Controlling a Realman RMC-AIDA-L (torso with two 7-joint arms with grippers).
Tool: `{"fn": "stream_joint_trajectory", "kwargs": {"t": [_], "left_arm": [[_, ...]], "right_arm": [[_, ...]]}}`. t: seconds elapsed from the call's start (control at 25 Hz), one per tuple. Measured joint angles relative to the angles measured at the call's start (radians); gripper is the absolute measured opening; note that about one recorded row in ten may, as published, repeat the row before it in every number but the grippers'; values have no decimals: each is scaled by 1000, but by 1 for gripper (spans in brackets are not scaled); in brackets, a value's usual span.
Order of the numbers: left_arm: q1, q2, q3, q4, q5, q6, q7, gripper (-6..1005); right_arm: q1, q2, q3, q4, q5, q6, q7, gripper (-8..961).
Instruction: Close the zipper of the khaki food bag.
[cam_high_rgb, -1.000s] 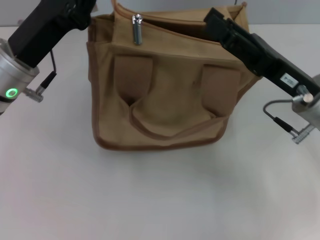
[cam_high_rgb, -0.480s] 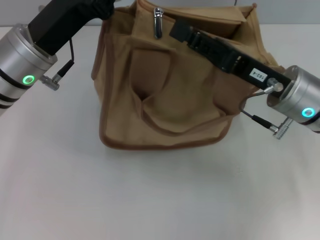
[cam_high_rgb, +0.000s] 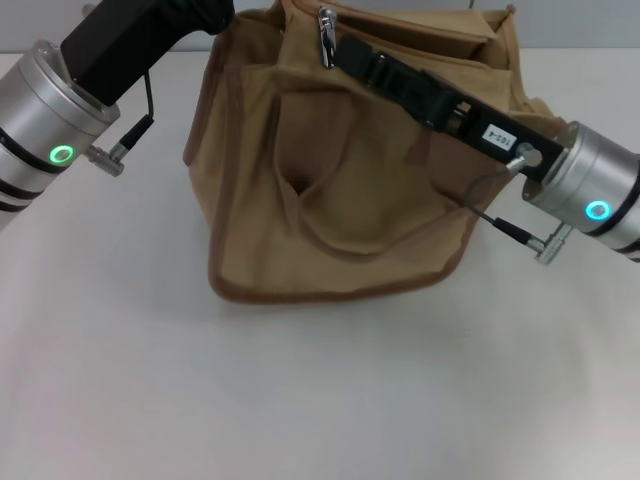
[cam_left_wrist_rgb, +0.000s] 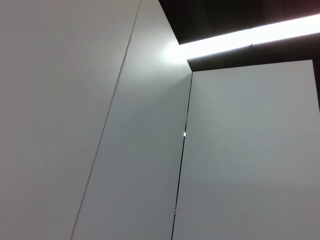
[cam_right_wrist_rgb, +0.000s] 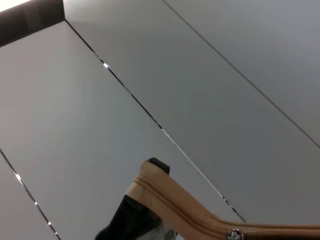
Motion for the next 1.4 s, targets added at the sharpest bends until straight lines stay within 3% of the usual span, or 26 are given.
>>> {"fn": "stream_joint_trajectory", "kwargs": {"t": [0.36,1.32,1.4], "left_arm": [[-27,0,24,-15,-1,1,-1,29],[-30,0,19,-19,-1,2,7,29],[-29,0,19,-19,-1,2,7,30]], "right_arm": [[44,0,-18,11,-5,-12,38,381],[25,0,-2,8,6,11,38,202],[22,0,4,8,6,11,36,131]]}}
